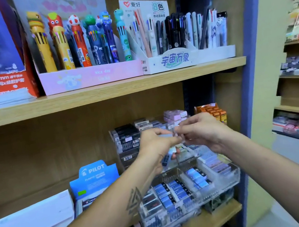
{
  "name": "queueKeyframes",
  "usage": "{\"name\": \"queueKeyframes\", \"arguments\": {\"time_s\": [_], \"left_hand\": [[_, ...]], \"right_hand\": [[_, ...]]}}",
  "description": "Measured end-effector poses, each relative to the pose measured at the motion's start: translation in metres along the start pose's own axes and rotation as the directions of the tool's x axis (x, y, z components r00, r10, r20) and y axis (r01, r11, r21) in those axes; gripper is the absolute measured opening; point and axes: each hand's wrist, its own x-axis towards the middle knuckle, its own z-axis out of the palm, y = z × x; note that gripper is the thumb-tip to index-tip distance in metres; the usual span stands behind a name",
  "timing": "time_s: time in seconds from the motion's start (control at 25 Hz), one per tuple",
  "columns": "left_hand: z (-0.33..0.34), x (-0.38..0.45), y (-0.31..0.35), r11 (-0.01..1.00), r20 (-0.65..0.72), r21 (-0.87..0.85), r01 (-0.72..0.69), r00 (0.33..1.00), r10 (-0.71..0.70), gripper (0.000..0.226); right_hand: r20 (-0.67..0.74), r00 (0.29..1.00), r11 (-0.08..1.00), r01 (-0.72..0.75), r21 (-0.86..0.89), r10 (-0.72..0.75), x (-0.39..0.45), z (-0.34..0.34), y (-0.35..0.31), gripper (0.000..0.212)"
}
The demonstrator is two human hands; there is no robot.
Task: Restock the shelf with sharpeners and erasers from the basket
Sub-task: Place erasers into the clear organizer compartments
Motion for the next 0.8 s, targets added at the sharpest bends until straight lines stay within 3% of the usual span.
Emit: {"name": "queueKeyframes", "arguments": {"time_s": [0.08,0.16,0.24,0.32,0.48,0.68,0.8], "left_hand": [[0.018,-0.008,-0.007,0.999,0.086,-0.006,0.038,0.996,-0.038,0.019],[0.031,-0.014,-0.014,0.996,0.122,-0.015,0.089,0.989,-0.086,0.019],[0.039,-0.015,-0.018,0.982,0.128,-0.061,0.177,0.977,-0.169,0.019],[0.040,-0.014,-0.020,0.947,0.155,-0.122,0.297,0.948,-0.278,0.020],[0.040,-0.018,-0.022,0.905,0.255,-0.131,0.406,0.896,-0.365,0.023],[0.035,-0.023,-0.026,0.901,0.272,-0.066,0.429,0.877,-0.397,0.016],[0.027,-0.024,-0.028,0.904,0.291,-0.043,0.425,0.871,-0.395,0.027]], "right_hand": [[-0.023,1.000,0.994,0.013,-0.105,-0.016,-0.007,-0.023,0.006,0.023],[0.048,0.994,0.936,0.104,-0.336,-0.093,-0.014,-0.048,0.014,0.031],[0.168,0.971,0.746,0.237,-0.622,-0.168,-0.019,-0.070,0.025,0.035],[0.268,0.945,0.560,0.327,-0.761,-0.188,-0.021,-0.084,0.037,0.036],[0.382,0.907,0.370,0.421,-0.828,-0.178,-0.017,-0.090,0.061,0.036],[0.322,0.921,0.335,0.381,-0.861,-0.219,-0.009,-0.084,0.086,0.026],[0.353,0.899,0.264,0.417,-0.869,-0.257,-0.013,-0.082,0.087,0.021]]}}
